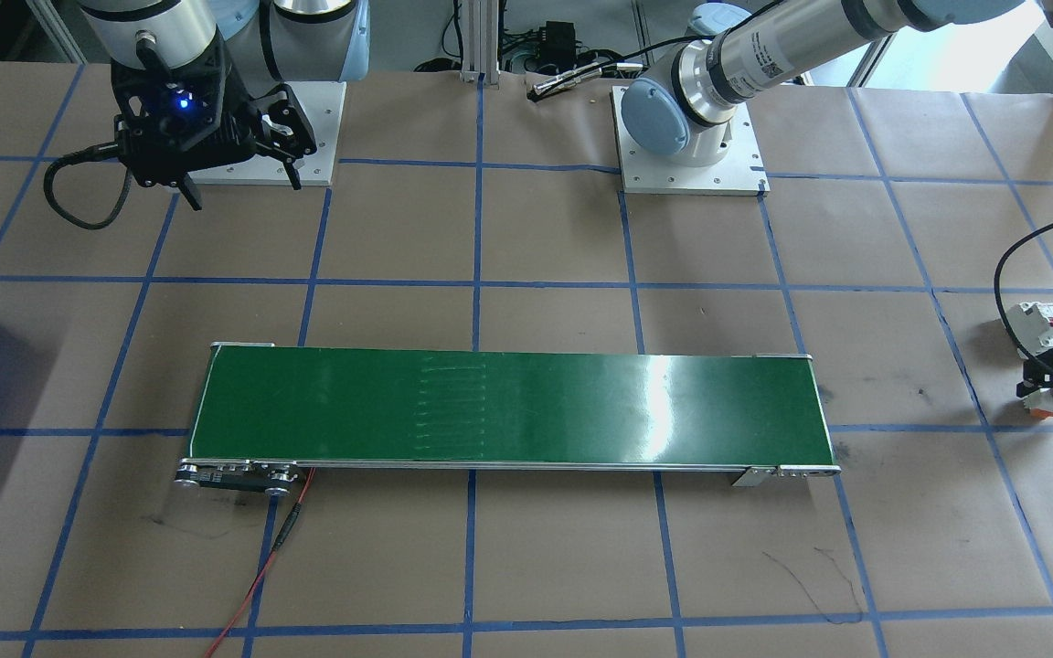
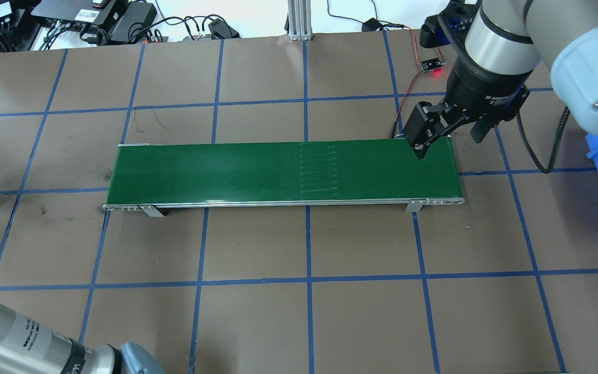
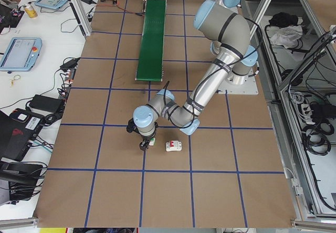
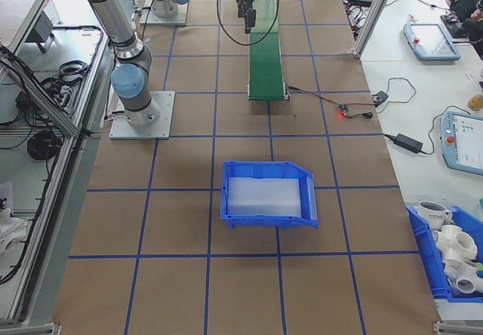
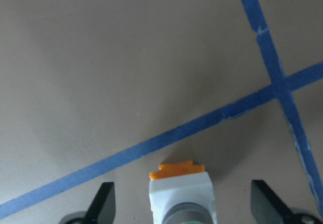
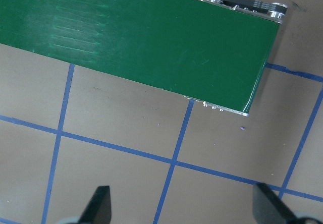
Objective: Move button from left to right
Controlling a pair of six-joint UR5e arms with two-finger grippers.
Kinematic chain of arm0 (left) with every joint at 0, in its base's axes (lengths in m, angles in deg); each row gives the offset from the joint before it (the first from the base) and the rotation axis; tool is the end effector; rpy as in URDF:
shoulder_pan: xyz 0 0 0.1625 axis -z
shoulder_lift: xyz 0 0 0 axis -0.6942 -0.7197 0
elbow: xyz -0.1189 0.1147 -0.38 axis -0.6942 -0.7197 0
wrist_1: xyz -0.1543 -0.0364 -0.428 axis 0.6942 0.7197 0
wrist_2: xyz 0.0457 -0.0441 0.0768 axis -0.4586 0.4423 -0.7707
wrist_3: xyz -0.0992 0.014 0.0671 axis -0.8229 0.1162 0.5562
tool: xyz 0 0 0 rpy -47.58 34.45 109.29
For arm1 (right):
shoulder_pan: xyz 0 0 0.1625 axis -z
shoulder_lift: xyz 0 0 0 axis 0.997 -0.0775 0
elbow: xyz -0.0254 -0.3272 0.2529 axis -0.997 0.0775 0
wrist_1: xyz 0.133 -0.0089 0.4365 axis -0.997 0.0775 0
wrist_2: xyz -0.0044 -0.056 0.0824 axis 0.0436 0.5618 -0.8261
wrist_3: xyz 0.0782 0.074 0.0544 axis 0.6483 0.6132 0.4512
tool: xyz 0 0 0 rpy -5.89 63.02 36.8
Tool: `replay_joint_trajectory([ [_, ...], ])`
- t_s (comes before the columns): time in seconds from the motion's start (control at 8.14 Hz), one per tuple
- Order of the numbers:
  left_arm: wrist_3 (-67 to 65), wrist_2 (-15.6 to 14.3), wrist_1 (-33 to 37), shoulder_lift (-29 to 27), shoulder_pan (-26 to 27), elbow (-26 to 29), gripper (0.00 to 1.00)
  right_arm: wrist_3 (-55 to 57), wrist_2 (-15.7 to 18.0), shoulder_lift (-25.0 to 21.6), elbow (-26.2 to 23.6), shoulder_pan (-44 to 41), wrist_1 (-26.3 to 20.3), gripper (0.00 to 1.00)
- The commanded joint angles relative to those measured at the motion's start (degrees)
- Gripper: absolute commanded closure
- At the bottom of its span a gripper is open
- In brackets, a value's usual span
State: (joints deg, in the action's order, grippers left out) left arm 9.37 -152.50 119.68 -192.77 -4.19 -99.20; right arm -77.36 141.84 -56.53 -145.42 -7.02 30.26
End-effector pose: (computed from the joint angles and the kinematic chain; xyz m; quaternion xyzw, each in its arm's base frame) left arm 0.4603 -0.5521 0.1343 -0.2080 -0.9780 -0.0180 0.0027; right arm 0.1585 -0.4932 0.4601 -0.1315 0.9909 0.0244 0.0142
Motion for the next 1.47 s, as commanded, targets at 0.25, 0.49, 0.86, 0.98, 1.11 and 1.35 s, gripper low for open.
replay_joint_trajectory([
  [0.25, 0.9, -5.5, 1.1, 0.0, 0.0, 0.6, 0.73, 0.1, -0.2, 0.0, -0.1, -0.1, 0.0, 0.00],
  [0.49, 1.4, -5.5, 2.2, 0.2, 0.0, 0.9, 1.00, 0.1, -0.2, 0.0, -0.1, -0.1, 0.0, 0.00],
  [0.86, 1.2, 2.0, 8.0, 4.9, 1.0, 1.0, 1.00, 0.1, -0.2, 0.0, -0.1, -0.1, -0.1, 0.00],
  [0.98, 1.7, 3.0, 8.6, 6.9, 3.3, 0.9, 1.00, 0.1, -0.2, 0.0, -0.1, -0.1, -0.1, 0.00],
  [1.11, 0.3, 2.3, 13.1, 9.5, 8.0, 0.9, 1.00, 0.1, -0.2, 0.0, -0.1, -0.1, -0.1, 0.00],
  [1.35, -18.5, 1.8, 17.2, 14.2, 16.2, 0.5, 1.00, 0.1, -0.1, 0.0, -0.1, -0.1, -0.1, 0.00],
])
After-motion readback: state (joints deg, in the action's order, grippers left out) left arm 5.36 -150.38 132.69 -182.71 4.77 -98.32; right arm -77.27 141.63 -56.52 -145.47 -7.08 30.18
